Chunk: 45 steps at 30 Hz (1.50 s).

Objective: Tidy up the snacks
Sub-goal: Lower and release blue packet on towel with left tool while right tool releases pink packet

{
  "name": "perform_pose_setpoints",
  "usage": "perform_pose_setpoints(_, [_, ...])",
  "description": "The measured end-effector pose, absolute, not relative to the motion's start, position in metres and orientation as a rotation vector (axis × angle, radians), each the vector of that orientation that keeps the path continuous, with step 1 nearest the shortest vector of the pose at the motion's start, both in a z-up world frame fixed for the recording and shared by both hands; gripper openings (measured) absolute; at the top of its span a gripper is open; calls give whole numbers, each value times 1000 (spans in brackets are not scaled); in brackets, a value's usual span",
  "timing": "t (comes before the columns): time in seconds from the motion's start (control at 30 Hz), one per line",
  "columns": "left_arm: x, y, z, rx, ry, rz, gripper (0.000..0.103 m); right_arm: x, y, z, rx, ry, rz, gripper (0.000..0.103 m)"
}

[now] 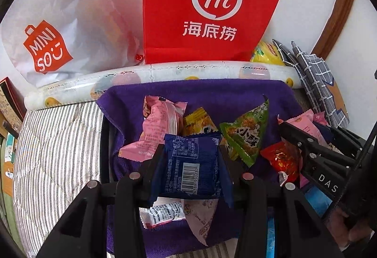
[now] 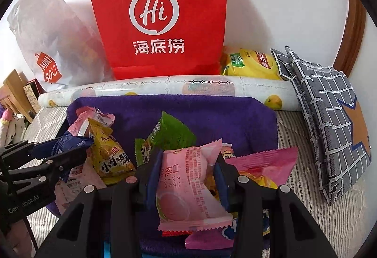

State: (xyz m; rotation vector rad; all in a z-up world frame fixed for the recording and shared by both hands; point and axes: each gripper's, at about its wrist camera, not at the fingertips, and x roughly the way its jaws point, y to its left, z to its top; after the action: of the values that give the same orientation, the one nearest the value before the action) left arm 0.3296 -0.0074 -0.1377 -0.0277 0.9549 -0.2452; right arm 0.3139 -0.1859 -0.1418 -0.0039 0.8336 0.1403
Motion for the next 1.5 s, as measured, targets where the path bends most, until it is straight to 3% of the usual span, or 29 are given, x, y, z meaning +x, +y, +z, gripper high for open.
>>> perform_pose_setpoints(0.33, [331, -8, -141, -21, 965, -242, 43, 315, -186, -143, -1, 836, 160, 41])
perform_pose_setpoints(0.73, [331, -11, -140, -14, 962, -244, 43, 310, -186, -137, 6, 818, 176, 52])
perform_pose_setpoints(1.1, [323, -9, -124, -35, 902, -259, 70, 299, -187, -117, 13, 737, 181, 66])
perform_pose_setpoints(1.5, [284, -5, -88, 0, 866, -228, 71, 258, -194, -79, 44, 701, 131, 72])
